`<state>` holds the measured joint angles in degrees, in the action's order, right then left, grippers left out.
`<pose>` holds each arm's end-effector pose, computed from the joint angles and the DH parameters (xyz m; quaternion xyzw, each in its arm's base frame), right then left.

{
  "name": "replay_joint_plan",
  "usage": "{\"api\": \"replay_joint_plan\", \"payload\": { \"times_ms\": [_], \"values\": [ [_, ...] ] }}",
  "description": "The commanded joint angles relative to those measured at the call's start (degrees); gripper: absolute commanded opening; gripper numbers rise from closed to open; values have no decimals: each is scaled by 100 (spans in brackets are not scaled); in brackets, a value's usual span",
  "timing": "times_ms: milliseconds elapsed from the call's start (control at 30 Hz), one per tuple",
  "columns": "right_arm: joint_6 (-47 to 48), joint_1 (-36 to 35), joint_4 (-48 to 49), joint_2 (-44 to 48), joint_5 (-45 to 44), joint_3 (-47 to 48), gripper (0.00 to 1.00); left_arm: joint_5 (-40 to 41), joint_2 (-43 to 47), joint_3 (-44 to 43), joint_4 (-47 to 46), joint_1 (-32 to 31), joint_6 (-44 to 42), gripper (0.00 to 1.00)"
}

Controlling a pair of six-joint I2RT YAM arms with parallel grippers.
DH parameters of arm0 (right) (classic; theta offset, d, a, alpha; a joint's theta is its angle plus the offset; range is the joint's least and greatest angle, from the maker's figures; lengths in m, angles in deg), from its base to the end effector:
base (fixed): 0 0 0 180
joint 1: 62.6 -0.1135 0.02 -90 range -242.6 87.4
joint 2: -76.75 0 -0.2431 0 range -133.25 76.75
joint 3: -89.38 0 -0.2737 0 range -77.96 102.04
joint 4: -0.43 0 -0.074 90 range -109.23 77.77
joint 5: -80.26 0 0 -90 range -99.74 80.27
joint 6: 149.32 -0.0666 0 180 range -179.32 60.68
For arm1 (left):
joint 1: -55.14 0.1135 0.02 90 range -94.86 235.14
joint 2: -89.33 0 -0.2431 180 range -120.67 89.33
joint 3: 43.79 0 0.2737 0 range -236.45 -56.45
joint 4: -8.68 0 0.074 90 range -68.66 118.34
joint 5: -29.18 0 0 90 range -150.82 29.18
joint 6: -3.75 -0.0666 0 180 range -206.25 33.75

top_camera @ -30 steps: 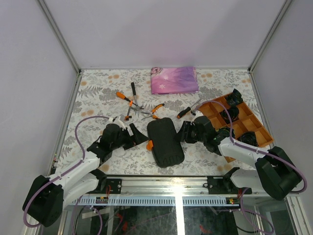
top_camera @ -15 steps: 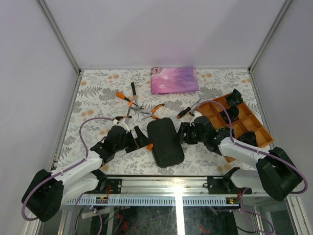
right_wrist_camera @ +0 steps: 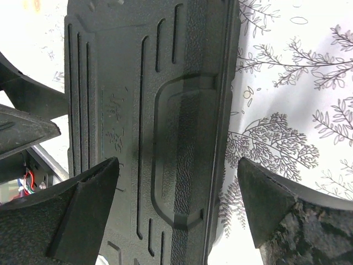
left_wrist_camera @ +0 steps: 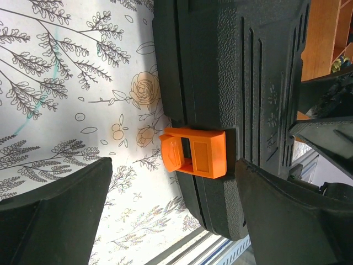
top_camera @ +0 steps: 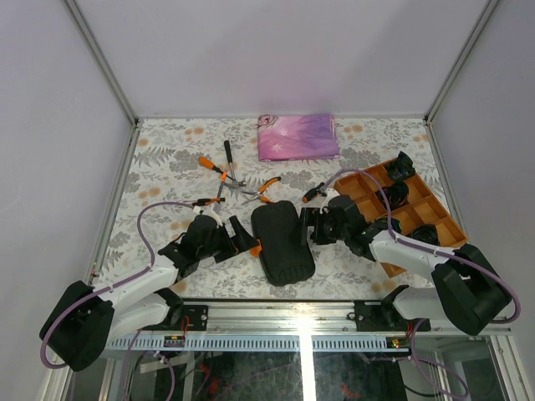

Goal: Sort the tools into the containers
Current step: Open the storage box at the center of the board.

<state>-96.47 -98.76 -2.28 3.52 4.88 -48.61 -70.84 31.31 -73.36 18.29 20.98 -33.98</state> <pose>0.2313 0.1899 0.1271 -0.0522 0.8760 0.3684 0.3070 0.1936 -0.1454 0.1033 -0.1032 0.8904 -0.3559 0.2642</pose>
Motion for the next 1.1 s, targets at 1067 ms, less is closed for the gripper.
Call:
{"api": "replay_joint_plan", "payload": {
  "times_ms": [1067],
  "values": [
    [133,-547,-433,-793,-573,691,70,-206,-513,372,-1182,-51,545,75]
  ]
}}
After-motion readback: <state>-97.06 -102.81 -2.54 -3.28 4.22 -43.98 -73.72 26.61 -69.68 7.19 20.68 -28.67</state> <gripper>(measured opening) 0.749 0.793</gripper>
